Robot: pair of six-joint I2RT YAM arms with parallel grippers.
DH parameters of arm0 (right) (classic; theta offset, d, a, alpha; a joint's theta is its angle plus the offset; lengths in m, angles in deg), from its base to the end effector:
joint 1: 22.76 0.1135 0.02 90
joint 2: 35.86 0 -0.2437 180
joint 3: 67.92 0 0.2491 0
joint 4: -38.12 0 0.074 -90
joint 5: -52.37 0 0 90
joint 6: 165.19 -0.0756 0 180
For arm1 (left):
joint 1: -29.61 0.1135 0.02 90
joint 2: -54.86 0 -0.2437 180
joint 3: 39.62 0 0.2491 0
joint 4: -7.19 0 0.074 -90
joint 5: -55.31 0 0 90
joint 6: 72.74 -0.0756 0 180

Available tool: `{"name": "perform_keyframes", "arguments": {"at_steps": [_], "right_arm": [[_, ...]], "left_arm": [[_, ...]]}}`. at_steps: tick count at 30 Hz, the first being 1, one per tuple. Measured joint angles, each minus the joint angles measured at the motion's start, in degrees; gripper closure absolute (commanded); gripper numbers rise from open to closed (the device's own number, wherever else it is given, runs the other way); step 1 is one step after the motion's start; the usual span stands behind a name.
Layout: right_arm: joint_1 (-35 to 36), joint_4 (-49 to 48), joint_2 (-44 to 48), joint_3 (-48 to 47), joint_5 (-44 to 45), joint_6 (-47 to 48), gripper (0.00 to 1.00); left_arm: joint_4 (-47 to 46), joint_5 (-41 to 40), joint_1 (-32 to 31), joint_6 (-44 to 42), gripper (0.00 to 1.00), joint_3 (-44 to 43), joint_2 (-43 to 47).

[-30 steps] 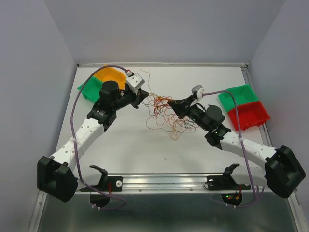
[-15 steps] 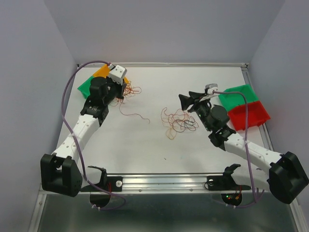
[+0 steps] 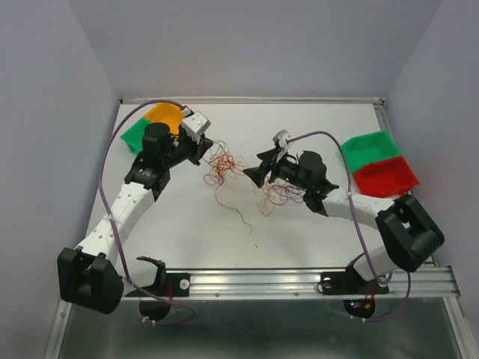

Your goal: Untangle the cables

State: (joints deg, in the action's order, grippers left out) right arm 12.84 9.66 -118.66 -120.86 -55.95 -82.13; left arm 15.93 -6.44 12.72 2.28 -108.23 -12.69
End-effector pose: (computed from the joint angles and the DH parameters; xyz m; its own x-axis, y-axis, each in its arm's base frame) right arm 0.2717 0.2238 0.2277 -0.1174 0.0570 -0.9914 -0.7998 0.5864 0.1284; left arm 0.2913 -0.1259 0.3245 0.0586 0.2202 -0.9737 0.7139 0.6726 0.1951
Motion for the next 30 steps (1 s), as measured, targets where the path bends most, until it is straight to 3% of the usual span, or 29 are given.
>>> {"name": "perform_keyframes", "arguments": {"at_steps": [7, 10, 11, 13, 16, 19, 25, 30], "right_arm": [[0.1, -2.5, -9.9, -9.6, -10.4, 0.6, 0.12], [0.4, -3.2, -14.0, -12.7, -12.2, 0.4, 0.34], [0.5, -3.3, -15.1, -13.5, -12.7, 0.4, 0.59], [0.9, -3.6, -17.6, -14.9, -13.5, -0.1, 0.79], [1.2, -4.4, -19.3, -15.5, -13.0, -0.6, 0.83], [1.9, -5.9, -19.1, -14.6, -6.8, -1.8, 0.98], [3.5, -11.1, -12.3, -6.1, 9.5, -7.3, 0.95], [5.2, -13.7, -8.5, -0.7, 19.6, -11.4, 0.85]], "left_arm": [[2.4, 6.3, -3.0, -1.6, 1.00, 0.0, 5.2], [2.9, 8.5, -4.0, -2.1, 1.00, 0.0, 7.5], [3.1, 9.2, -4.2, -2.1, 1.00, 0.0, 8.0], [3.6, 10.1, -4.4, -2.3, 1.00, 0.0, 9.0], [4.4, 9.6, -4.5, -2.4, 1.00, 0.0, 9.8], [4.6, 5.0, -4.5, -2.3, 1.00, 0.7, 11.6], [5.3, -7.5, -5.5, -1.9, 1.00, 3.7, 15.3], [3.2, -15.9, -6.8, -1.6, 1.00, 5.8, 15.2]]}}
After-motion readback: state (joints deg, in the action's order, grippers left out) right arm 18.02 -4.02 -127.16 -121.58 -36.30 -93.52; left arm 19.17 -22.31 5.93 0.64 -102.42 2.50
